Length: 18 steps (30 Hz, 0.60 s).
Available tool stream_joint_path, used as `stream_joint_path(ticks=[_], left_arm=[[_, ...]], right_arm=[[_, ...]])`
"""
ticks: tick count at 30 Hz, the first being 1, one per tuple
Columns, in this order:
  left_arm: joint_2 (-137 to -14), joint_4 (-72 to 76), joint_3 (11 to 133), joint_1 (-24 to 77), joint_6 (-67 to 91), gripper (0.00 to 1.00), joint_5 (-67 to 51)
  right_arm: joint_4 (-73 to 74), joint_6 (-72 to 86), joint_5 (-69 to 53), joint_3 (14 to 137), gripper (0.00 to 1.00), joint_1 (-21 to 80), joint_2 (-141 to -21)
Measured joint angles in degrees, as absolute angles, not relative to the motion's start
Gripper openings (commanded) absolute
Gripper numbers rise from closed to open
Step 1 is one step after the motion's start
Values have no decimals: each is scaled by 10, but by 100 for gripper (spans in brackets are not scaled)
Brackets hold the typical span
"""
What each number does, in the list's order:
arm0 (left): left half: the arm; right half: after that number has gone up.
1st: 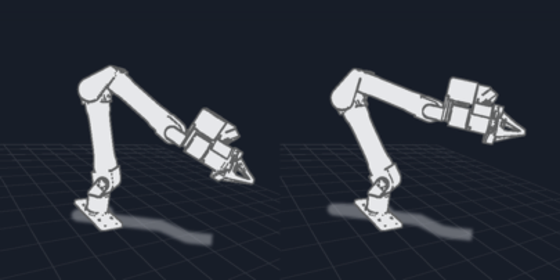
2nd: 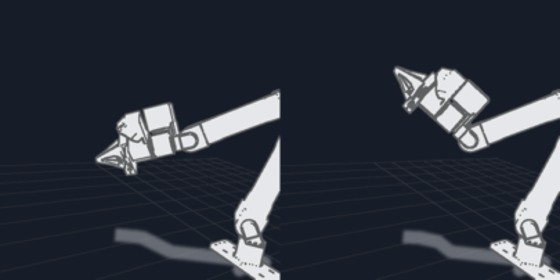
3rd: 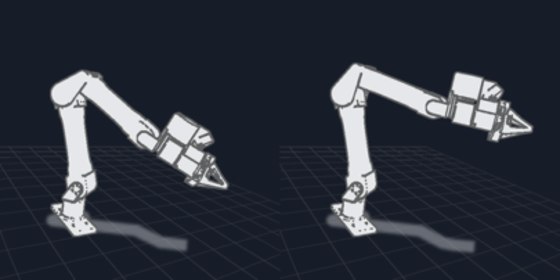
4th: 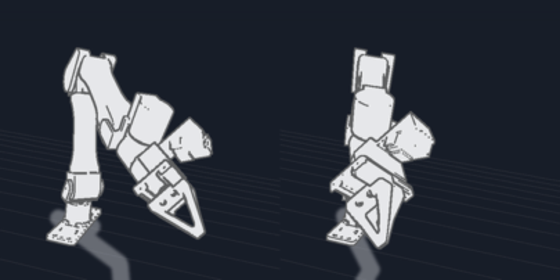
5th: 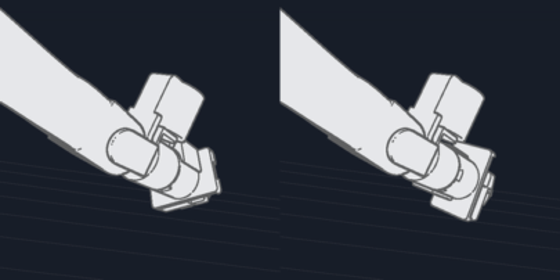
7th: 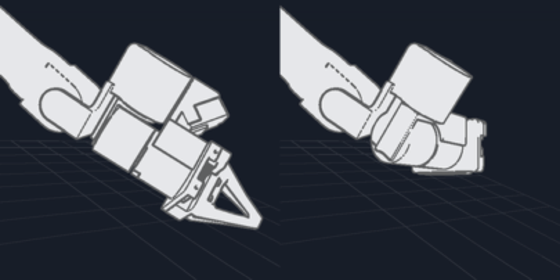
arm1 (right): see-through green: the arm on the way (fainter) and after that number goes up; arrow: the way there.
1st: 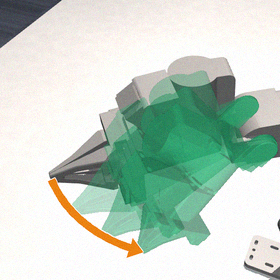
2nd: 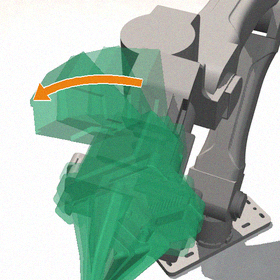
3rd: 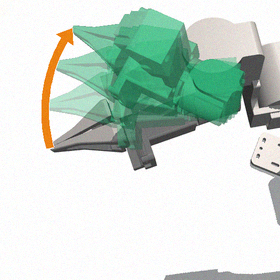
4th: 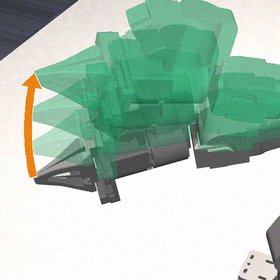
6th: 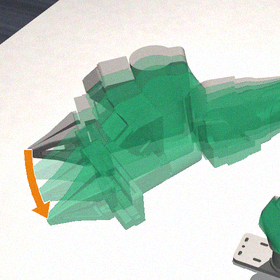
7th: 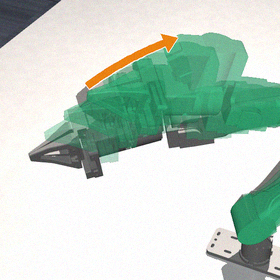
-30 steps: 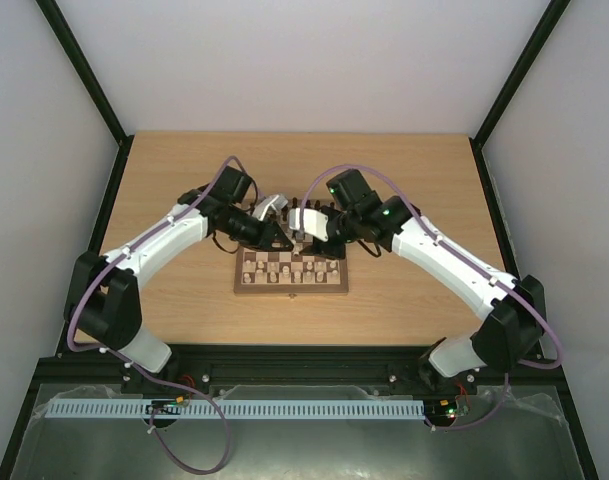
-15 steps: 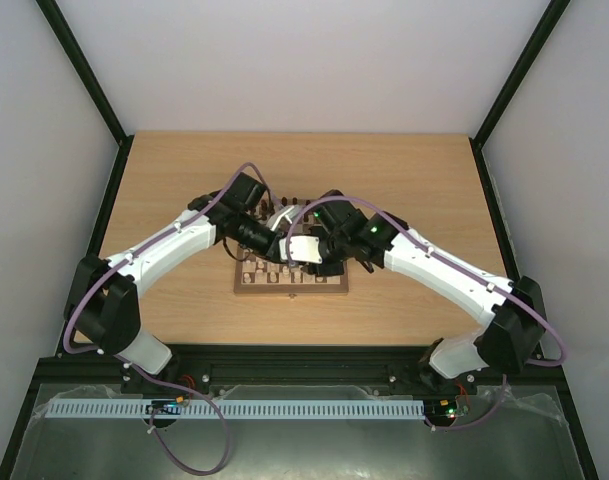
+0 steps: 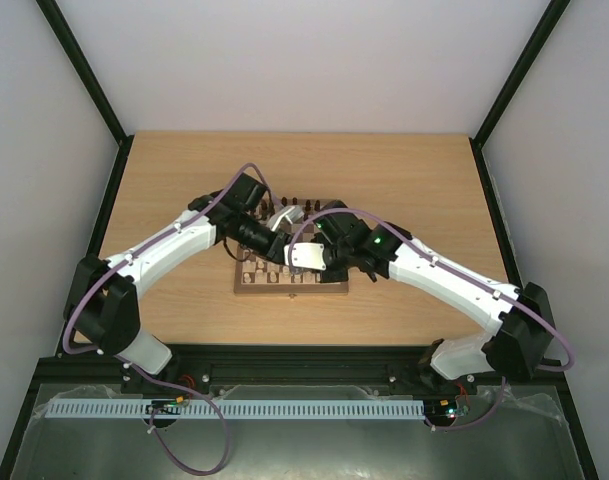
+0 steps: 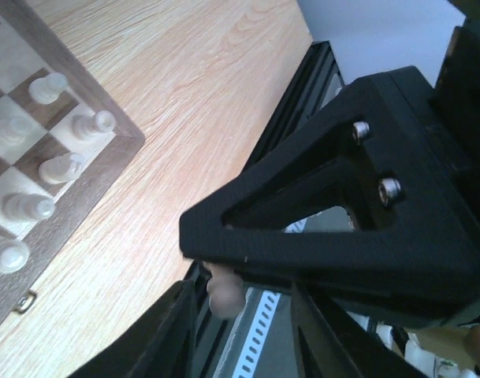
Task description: Set up the chess pieces on the board
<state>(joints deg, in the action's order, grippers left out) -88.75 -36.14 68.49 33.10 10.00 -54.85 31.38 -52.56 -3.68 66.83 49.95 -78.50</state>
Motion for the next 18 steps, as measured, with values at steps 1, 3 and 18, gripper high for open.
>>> stream_joint_path(ticks=[1, 3, 18], left_arm=[[-887, -360, 685, 331, 99, 40, -544], [-878, -353, 684, 331, 106, 41, -522], [-812, -275, 656, 328, 142, 35, -465]], right_arm=[[312, -515, -35, 664, 5, 499, -785], [304, -490, -44, 660, 5, 490, -785], [249, -321, -184, 661, 6, 426, -784]])
